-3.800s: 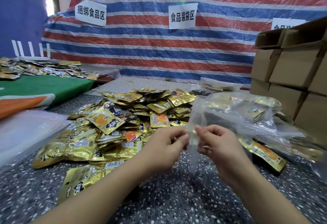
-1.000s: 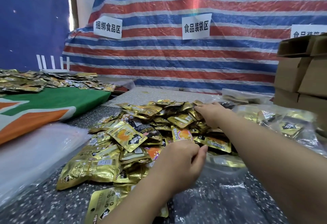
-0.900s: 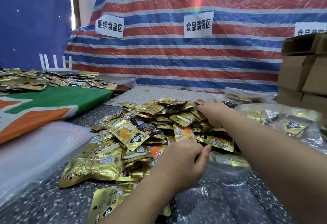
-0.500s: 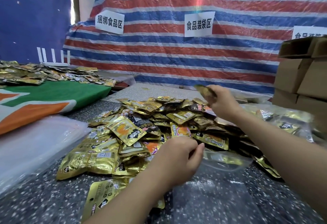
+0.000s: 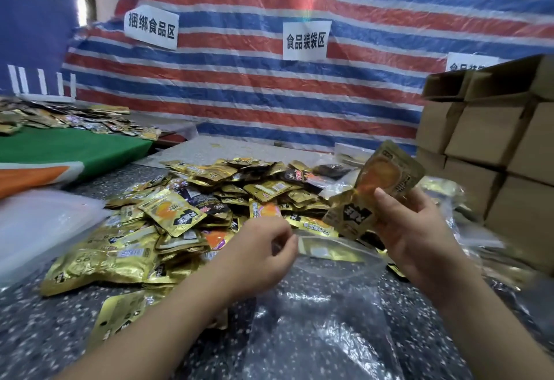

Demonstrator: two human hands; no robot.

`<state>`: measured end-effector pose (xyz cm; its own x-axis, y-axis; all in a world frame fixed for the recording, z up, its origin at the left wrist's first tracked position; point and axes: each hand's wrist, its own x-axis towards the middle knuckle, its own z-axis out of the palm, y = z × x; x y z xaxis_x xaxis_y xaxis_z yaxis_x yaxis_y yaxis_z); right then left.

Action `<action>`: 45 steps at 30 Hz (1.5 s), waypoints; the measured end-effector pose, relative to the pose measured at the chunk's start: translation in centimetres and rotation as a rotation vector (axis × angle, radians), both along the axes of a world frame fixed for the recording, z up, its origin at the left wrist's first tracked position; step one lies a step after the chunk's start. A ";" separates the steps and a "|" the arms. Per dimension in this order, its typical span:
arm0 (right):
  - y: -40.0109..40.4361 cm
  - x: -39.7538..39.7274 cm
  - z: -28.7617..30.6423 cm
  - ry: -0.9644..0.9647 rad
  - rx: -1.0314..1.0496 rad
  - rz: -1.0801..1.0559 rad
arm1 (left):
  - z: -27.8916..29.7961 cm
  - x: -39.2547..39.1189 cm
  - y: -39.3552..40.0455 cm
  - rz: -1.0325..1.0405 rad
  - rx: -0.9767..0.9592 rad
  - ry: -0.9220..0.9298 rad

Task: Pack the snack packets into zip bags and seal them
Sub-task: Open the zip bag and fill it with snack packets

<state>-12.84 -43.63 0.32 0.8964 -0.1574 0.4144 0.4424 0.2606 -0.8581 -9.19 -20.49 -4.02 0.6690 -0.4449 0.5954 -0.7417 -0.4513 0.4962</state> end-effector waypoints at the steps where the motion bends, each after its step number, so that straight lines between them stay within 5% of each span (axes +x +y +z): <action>1: 0.0 -0.3 -0.1 -0.011 -0.040 0.003 | 0.1 0.0 0.0 0.001 0.003 -0.001; 9: 1.0 -1.8 0.1 -0.164 -0.503 -0.024 | 0.1 -0.1 0.0 -0.003 -0.024 0.044; 18: 0.9 -1.7 -0.8 -0.084 -1.145 -0.054 | 0.2 0.0 0.0 -0.033 -0.144 0.095; 28: 0.3 -1.7 -0.9 0.005 -1.263 -0.024 | 0.4 -0.4 0.0 -0.102 -0.164 0.184; 35: 1.7 -2.1 -1.3 0.043 -1.239 -0.057 | 0.1 0.2 0.1 -0.044 -0.123 0.043; 45: 2.3 -2.1 -1.3 -0.073 -1.345 -0.080 | 0.3 0.0 -0.1 -0.059 -0.229 0.103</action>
